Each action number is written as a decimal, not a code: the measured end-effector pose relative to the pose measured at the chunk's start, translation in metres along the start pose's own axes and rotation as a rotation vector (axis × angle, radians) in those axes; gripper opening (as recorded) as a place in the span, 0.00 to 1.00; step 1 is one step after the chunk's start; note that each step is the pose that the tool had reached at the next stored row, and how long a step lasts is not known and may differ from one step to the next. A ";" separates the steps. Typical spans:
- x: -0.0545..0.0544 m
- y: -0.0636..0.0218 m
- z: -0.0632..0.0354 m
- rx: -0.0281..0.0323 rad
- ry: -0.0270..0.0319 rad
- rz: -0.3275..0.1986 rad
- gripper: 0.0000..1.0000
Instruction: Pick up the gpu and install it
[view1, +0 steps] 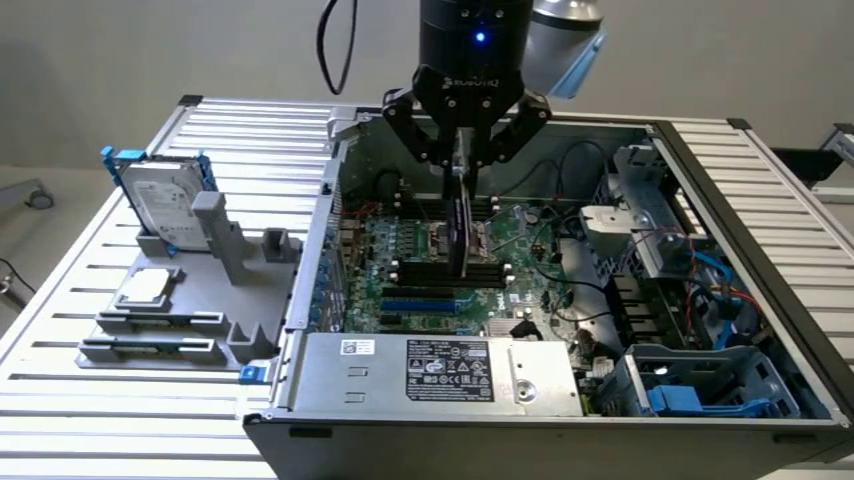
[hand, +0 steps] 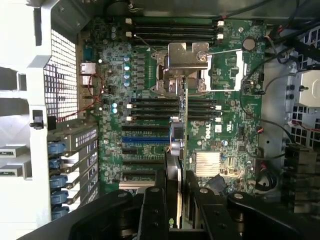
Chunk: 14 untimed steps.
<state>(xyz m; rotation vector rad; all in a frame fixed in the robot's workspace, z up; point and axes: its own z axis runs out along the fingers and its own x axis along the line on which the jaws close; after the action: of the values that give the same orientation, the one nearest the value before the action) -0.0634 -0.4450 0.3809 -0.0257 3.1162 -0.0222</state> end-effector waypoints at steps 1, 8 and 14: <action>0.000 0.0000 0.0004 -0.0004 -0.0003 -0.017 0.26; 0.000 0.0000 0.0029 -0.0036 -0.0022 -0.145 0.26; 0.000 0.0001 0.0048 -0.0064 -0.0038 -0.254 0.26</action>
<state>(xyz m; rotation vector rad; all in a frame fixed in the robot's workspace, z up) -0.0636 -0.4450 0.3761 -0.4194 3.0862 -0.0171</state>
